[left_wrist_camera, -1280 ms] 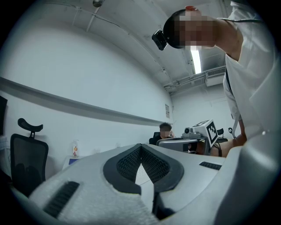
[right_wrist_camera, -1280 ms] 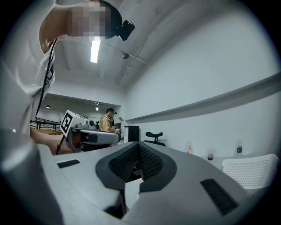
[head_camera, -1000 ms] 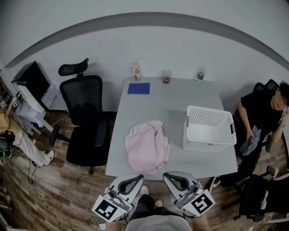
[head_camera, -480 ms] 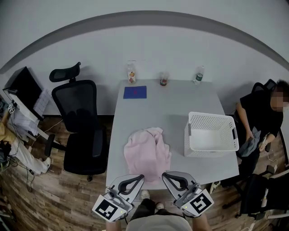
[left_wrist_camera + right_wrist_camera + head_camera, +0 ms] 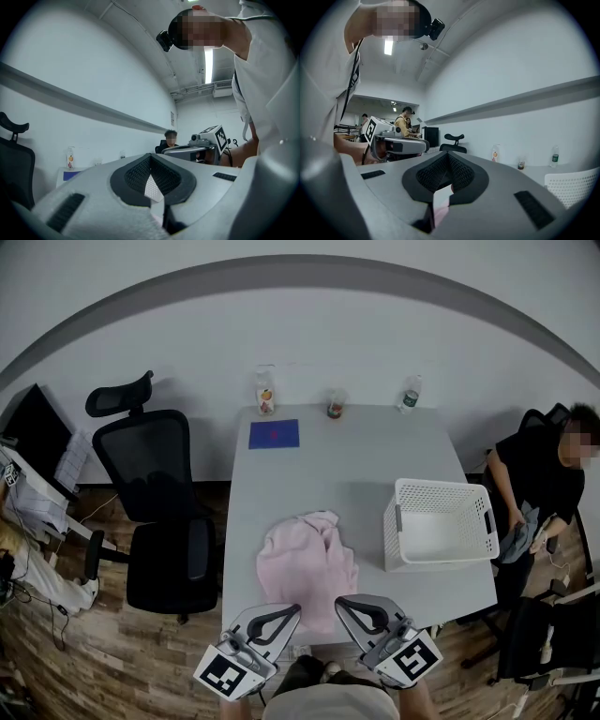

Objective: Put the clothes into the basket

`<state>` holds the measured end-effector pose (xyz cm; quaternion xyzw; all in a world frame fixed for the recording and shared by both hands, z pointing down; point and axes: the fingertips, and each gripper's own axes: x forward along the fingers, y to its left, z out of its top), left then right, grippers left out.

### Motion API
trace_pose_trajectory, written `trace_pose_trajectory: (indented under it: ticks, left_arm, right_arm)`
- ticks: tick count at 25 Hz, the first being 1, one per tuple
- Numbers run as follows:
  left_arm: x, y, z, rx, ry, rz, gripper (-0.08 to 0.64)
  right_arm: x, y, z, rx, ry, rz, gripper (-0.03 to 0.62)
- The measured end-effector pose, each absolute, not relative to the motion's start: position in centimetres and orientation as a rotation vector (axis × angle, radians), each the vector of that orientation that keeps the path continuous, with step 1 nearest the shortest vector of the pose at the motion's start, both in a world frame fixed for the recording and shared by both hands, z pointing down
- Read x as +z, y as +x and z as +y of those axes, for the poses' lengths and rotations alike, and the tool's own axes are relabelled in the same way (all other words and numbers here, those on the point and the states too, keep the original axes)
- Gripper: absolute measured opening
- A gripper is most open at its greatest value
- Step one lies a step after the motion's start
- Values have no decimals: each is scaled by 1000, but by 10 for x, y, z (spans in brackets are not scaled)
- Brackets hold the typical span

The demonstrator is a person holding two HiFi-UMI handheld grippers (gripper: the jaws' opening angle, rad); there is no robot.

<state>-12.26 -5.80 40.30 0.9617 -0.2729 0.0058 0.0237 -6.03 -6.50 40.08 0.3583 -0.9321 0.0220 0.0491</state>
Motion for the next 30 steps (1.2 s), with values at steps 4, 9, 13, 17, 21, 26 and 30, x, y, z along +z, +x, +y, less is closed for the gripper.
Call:
trace_pose_trajectory:
  ticks: [4,9,13,17,21,26,30]
  left_arm:
    - [406,-128,-70,-18,2947,-827,2]
    - [412,-131,-80,16,2953,-802,2]
    - [415,-137,-88,23,2945,-798,2]
    - [421,-141,-93,48,2935,-807,2]
    - [432,-145,-98,88,2910,-838,2]
    - [445,-148,-103,115,2875,-894,2]
    - [454,-146,-109,141,2840,-923,2]
  right_arm:
    - [403,-66,-76,66,1105,-2832,5]
    - [410,-69,-87,48,1106,-2783,5]
    - [419,-74,-96,47,1072,-2725,6]
    - [433,-80,-104,53,1001,-2683,64]
    - [449,-82,-115,13,911,-2655,125]
    - [472,-85,-124,1,800,-2615,168]
    - [489,-87,-130,24,725,-2580,199]
